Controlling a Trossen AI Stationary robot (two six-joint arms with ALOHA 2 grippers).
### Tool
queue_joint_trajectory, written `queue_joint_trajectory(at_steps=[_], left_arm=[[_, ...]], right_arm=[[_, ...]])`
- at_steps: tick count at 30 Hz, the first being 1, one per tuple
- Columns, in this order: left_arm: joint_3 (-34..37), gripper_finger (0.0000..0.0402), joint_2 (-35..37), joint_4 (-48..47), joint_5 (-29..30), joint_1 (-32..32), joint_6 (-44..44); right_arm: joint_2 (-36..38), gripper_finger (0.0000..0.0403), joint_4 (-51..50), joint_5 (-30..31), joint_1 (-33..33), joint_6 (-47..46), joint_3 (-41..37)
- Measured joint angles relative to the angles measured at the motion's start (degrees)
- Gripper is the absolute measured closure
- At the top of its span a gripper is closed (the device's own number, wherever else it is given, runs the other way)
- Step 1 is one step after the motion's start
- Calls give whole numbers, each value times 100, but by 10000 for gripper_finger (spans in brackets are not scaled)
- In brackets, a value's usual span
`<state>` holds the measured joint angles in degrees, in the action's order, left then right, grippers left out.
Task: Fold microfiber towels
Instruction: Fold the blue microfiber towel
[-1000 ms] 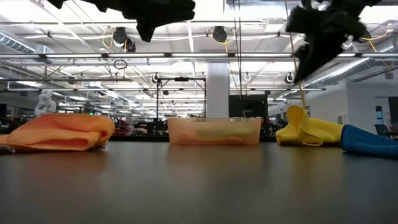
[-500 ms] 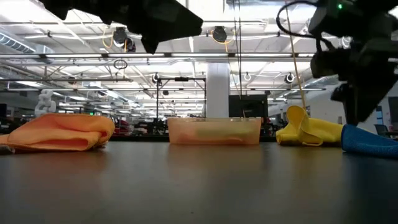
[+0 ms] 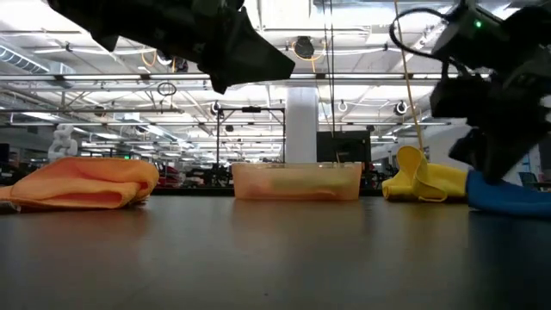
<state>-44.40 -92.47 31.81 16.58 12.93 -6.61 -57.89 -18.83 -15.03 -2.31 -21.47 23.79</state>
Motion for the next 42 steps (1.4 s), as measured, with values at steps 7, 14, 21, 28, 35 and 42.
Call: queue_joint_trajectory(at_steps=[7, 14, 21, 28, 35, 42], left_arm=[[0, 309, 0, 2, -4, -141, -130], [0, 309, 0, 11, -20, -140, -125], [0, 309, 0, 121, -23, -133, -115], [0, 309, 0, 96, -147, -129, -64], [-2, 309, -63, 141, -652, -129, -82], [-7, 276, -648, 949, -962, -127, -156]], right_arm=[[0, 394, 344, 9, 42, 640, 717], [0, 400, 1061, -74, -121, 1450, 1549], [4, 401, 1242, -449, -311, 1931, 2066], [0, 402, 1252, -444, -306, 1961, 2070], [0, 402, 1252, -441, -306, 2033, 2070], [0, 402, 1257, -438, -303, 2068, 2070]])
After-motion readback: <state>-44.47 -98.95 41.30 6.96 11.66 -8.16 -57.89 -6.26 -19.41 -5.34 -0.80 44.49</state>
